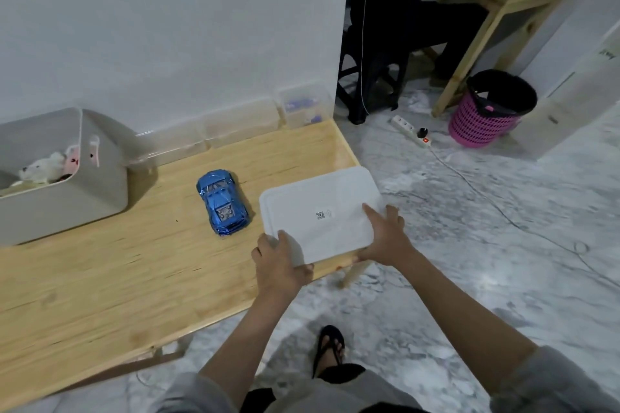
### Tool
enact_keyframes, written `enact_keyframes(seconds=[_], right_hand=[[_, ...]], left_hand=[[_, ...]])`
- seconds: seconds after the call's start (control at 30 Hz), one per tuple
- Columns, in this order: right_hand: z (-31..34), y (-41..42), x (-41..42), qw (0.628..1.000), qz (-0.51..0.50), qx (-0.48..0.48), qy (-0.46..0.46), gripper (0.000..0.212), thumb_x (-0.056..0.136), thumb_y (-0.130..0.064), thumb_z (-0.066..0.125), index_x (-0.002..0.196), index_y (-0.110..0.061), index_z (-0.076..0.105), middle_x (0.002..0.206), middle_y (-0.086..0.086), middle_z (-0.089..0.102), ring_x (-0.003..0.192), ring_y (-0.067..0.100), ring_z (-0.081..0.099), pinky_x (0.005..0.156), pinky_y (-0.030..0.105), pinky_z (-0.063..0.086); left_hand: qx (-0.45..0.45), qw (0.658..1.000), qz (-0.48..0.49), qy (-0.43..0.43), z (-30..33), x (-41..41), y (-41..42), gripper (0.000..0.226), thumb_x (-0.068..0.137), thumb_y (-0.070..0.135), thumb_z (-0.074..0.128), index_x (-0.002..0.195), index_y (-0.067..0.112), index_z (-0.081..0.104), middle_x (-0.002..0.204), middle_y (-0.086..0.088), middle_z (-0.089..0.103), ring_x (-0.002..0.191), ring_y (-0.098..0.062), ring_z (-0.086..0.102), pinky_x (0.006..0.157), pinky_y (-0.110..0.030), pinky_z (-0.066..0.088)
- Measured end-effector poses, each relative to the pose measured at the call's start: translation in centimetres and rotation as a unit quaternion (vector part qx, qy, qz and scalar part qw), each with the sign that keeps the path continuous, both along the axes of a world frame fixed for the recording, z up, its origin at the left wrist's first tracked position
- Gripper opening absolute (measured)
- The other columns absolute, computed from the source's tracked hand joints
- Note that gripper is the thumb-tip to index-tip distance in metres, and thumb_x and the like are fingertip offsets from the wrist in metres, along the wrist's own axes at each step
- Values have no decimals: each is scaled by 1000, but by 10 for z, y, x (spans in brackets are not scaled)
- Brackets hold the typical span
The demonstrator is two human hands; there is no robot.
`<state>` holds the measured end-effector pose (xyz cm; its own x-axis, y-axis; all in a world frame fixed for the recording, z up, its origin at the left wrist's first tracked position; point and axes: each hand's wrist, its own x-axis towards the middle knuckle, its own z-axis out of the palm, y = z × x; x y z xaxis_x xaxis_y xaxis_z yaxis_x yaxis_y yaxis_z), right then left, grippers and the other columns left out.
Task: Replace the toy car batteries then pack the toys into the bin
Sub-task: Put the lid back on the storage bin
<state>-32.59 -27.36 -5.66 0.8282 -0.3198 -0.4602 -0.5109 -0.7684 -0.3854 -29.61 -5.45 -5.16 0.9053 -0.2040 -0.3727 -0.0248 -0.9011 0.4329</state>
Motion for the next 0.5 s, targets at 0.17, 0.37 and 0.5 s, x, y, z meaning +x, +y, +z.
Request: enact_keyframes(seconds=[0.17, 0.37, 0.5], right_hand=[[8, 3, -3, 1000, -12, -15, -24, 120, 57, -49, 85, 149, -26, 12, 145, 19, 9, 132, 37, 13, 110, 47, 22], [49, 27, 20, 993, -28, -8, -114, 118, 55, -40, 88, 148, -28, 17, 143, 18, 10, 129, 37, 14, 110, 49, 23], [81, 76, 54, 987, -16, -34, -154, 122, 52, -48, 87, 149, -24, 17, 142, 22, 13, 128, 38, 18, 110, 46, 23]], left_hand=[[-41, 999, 18, -8, 9, 1, 0, 89, 75, 39, 72, 145, 15, 23, 145, -9, 9, 126, -27, 16, 95, -34, 38], [-91, 993, 55, -58, 43, 25, 20, 82, 79, 28, 73, 144, 18, 24, 149, -10, 7, 132, -28, 11, 102, -41, 36], [-119, 986, 58, -105, 73, 54, 65, 84, 76, 30, 77, 142, 14, 28, 144, -14, 14, 125, -29, 16, 95, -36, 36]])
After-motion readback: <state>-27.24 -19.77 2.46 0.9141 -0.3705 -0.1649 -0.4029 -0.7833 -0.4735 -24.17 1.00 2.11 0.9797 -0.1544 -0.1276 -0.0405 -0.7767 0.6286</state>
